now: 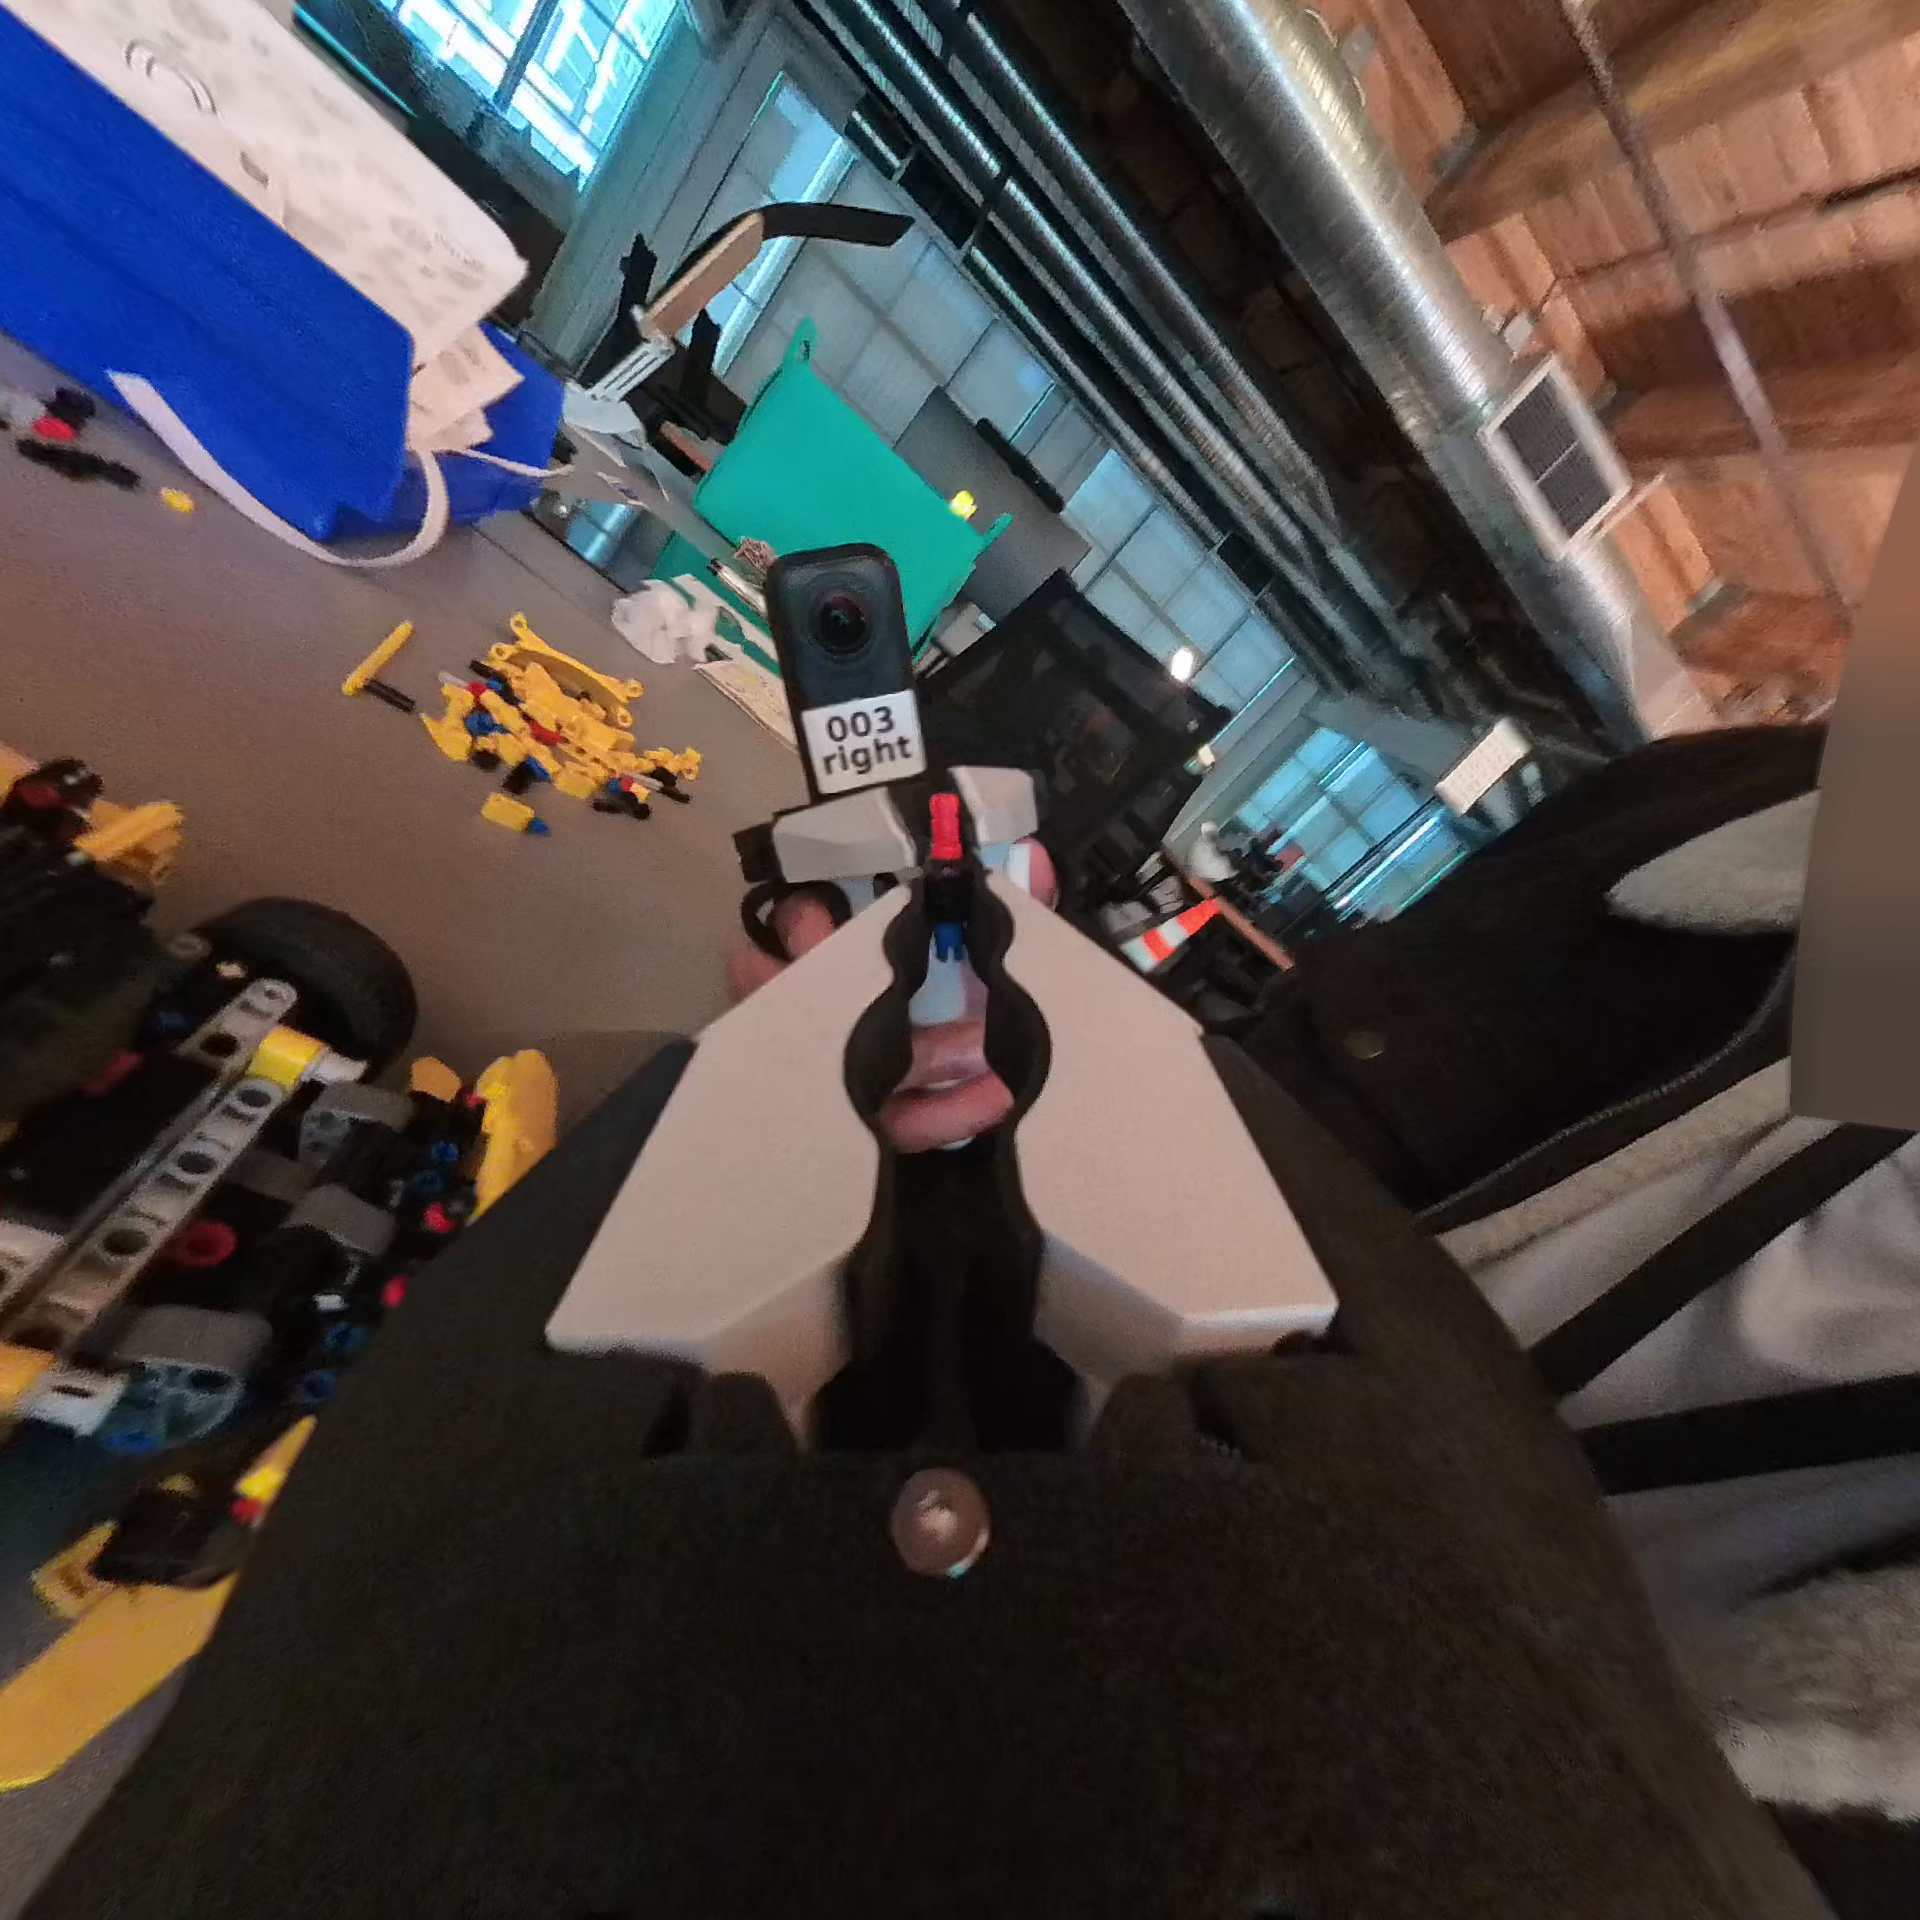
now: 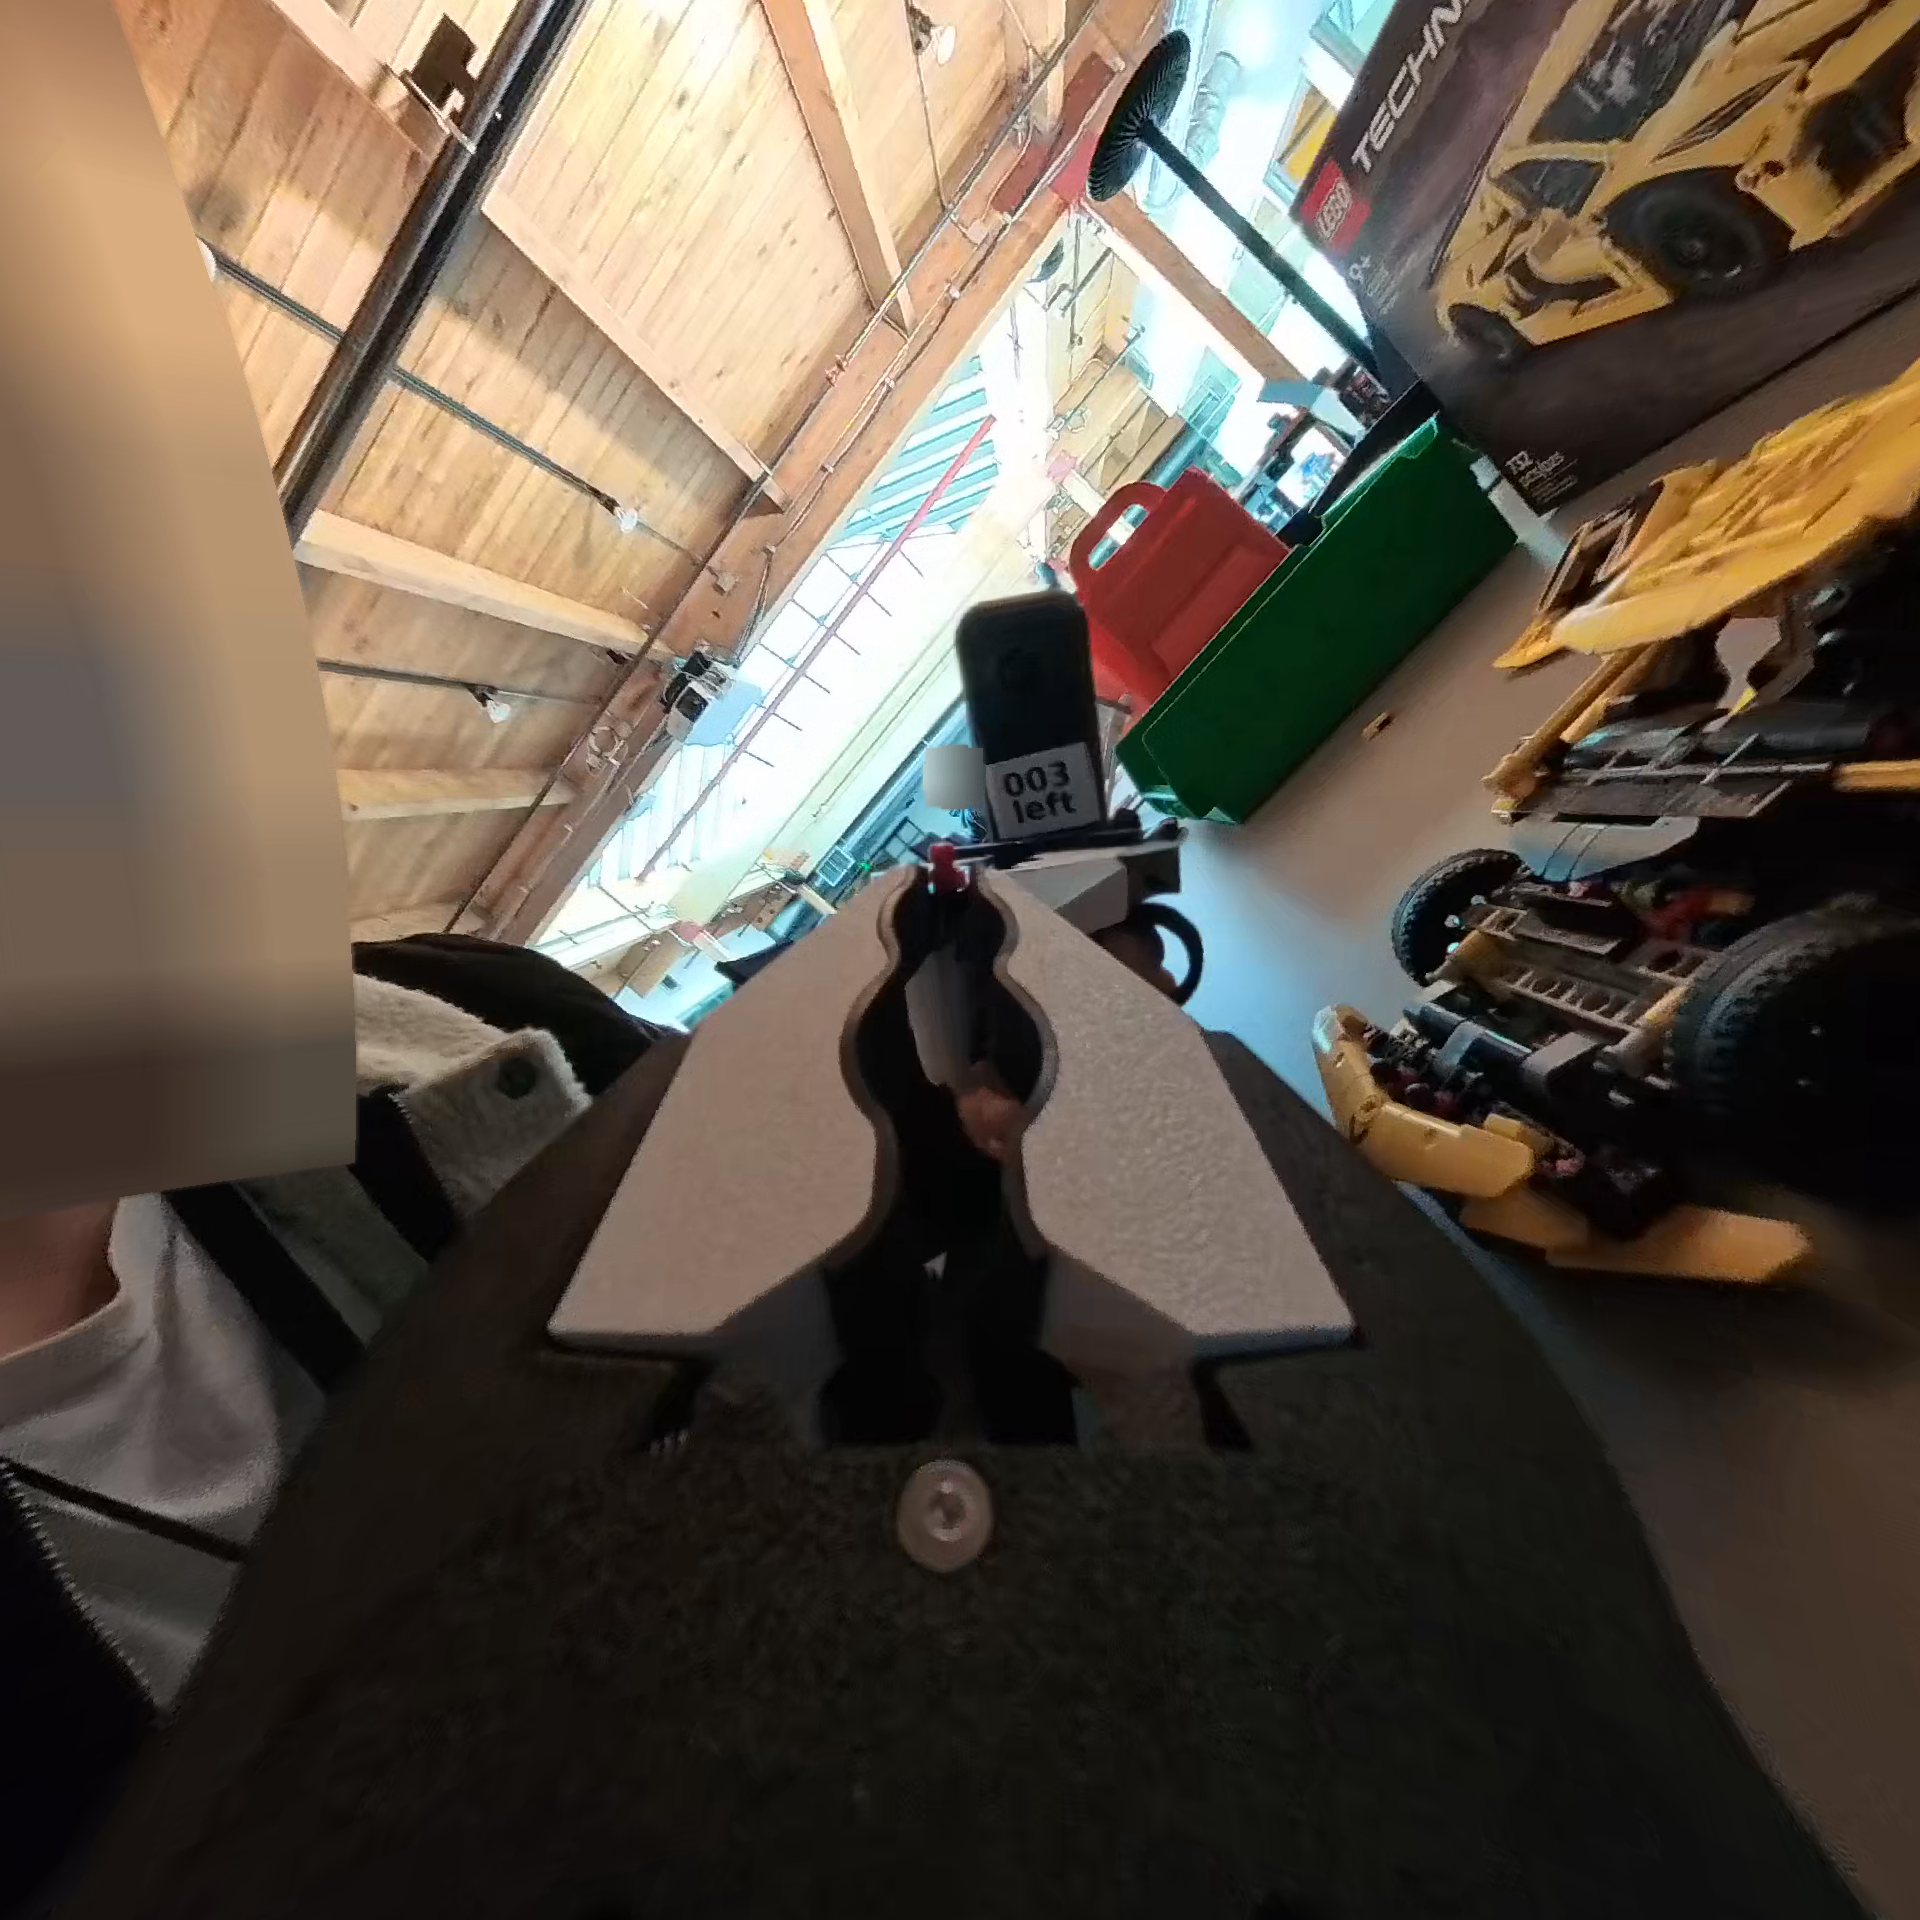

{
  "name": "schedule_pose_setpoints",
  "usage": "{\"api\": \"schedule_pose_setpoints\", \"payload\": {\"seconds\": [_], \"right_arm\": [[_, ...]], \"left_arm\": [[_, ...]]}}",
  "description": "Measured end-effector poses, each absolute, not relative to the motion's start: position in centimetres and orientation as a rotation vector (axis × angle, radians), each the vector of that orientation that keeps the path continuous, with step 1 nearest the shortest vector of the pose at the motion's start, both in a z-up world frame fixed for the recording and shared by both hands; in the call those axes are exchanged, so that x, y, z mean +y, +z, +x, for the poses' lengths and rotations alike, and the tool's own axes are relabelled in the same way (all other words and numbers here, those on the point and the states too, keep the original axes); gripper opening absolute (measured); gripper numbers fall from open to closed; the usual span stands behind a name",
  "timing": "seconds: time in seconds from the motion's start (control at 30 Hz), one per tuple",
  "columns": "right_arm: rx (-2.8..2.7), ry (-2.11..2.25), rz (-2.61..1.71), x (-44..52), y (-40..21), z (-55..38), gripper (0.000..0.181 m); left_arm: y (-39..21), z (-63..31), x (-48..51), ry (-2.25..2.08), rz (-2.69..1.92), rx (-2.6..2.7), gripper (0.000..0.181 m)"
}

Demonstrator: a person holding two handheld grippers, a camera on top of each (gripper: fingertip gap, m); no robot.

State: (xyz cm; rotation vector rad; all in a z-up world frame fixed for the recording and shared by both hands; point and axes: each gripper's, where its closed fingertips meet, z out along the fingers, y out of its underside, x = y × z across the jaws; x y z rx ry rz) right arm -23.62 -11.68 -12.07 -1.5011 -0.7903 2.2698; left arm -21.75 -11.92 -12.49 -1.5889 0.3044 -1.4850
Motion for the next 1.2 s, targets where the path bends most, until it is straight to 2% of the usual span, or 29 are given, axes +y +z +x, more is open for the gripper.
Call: {"api": "schedule_pose_setpoints", "payload": {"seconds": [0.27,0.4,0.57,0.7,0.77,0.87,0.93,1.0,1.1,1.2], "right_arm": [[-0.780,2.167,-1.526,-10.6,-12.7,-23.7,0.000],[-0.521,2.328,-1.495,-7.7,-12.2,-22.1,0.000],[-0.775,2.109,-1.639,-9.1,-14.1,-23.3,0.000],[-0.894,2.022,-1.575,-10.2,-13.9,-23.8,0.010],[-0.937,1.995,-1.602,-10.7,-14.4,-24.4,0.023],[-0.937,2.048,-1.550,-11.1,-13.7,-24.3,0.025],[-0.971,1.877,-1.509,-10.7,-13.6,-24.3,0.038],[-1.056,1.502,-1.390,-10.0,-13.5,-24.5,0.047],[-1.161,0.914,-1.207,-9.8,-14.0,-25.1,0.048],[-1.181,0.695,-1.108,-10.1,-13.7,-25.5,0.046]], "left_arm": [[-13.6,-20.9,-11.6,-1.520,-1.645,0.262,0.006],[-15.4,-20.2,-11.9,-1.465,-1.730,0.328,0.005],[-15.2,-21.6,-11.3,-1.452,-1.709,0.275,0.006],[-13.8,-23.6,-10.4,-1.650,-1.580,0.066,0.006],[-13.7,-23.4,-10.5,-1.687,-1.572,0.060,0.006],[-13.6,-22.6,-10.9,-1.678,-1.581,0.112,0.006],[-13.4,-22.4,-10.9,-1.733,-1.560,0.078,0.006],[-13.4,-22.9,-10.6,-1.796,-1.530,-0.001,0.006],[-13.3,-23.4,-10.1,-1.893,-1.478,-0.108,0.006],[-13.0,-23.0,-10.4,-2.005,-1.435,-0.144,0.006]]}}
